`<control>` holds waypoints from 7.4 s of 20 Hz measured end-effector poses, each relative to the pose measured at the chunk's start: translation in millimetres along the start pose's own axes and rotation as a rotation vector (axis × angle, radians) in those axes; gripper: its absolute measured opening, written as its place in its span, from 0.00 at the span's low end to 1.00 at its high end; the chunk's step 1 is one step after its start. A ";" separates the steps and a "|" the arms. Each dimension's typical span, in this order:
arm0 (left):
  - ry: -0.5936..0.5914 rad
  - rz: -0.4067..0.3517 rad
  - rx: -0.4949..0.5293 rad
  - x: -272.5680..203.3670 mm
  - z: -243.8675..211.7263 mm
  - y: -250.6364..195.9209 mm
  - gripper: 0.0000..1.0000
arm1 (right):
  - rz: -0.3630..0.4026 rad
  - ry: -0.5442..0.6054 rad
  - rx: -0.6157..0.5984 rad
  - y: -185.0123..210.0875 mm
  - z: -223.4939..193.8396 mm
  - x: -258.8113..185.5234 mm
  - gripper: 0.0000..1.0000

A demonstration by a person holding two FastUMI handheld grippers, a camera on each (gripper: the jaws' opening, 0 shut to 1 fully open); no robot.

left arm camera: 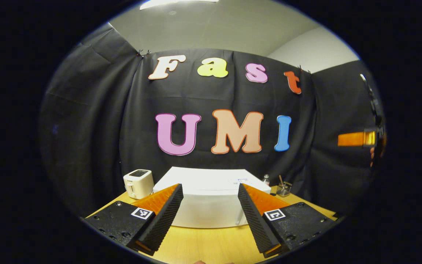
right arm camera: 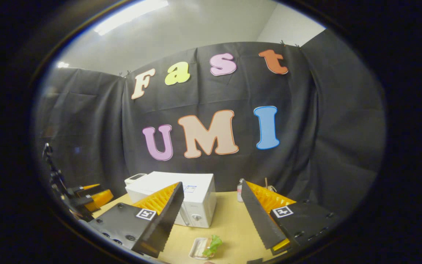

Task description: Open the microwave oven with the left hand, put the food in, and close the microwave oven.

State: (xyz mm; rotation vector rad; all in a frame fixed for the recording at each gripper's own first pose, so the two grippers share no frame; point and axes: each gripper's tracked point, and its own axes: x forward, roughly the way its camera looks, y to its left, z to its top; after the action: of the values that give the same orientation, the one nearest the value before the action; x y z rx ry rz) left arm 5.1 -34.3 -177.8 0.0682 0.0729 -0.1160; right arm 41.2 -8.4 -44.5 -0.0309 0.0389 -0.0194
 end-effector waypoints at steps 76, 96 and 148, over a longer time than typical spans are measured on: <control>0.160 -0.228 -0.015 -16.6 -222.7 -58.3 0.19 | 0.027 0.069 -0.026 -20.3 -120.4 -17.8 0.92; 0.087 0.181 -0.021 -131.9 -195.6 143.2 1.00 | 0.089 0.214 0.045 -10.1 -216.3 4.3 0.99; -0.086 0.532 -0.062 -201.6 -99.5 255.7 0.96 | 0.224 0.514 0.498 34.0 -258.5 28.4 0.33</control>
State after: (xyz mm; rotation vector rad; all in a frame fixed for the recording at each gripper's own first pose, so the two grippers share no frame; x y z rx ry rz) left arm -171.2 249.1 -245.1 0.0190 -0.0295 0.4146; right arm 60.1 17.0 -304.9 0.4776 0.5500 0.1874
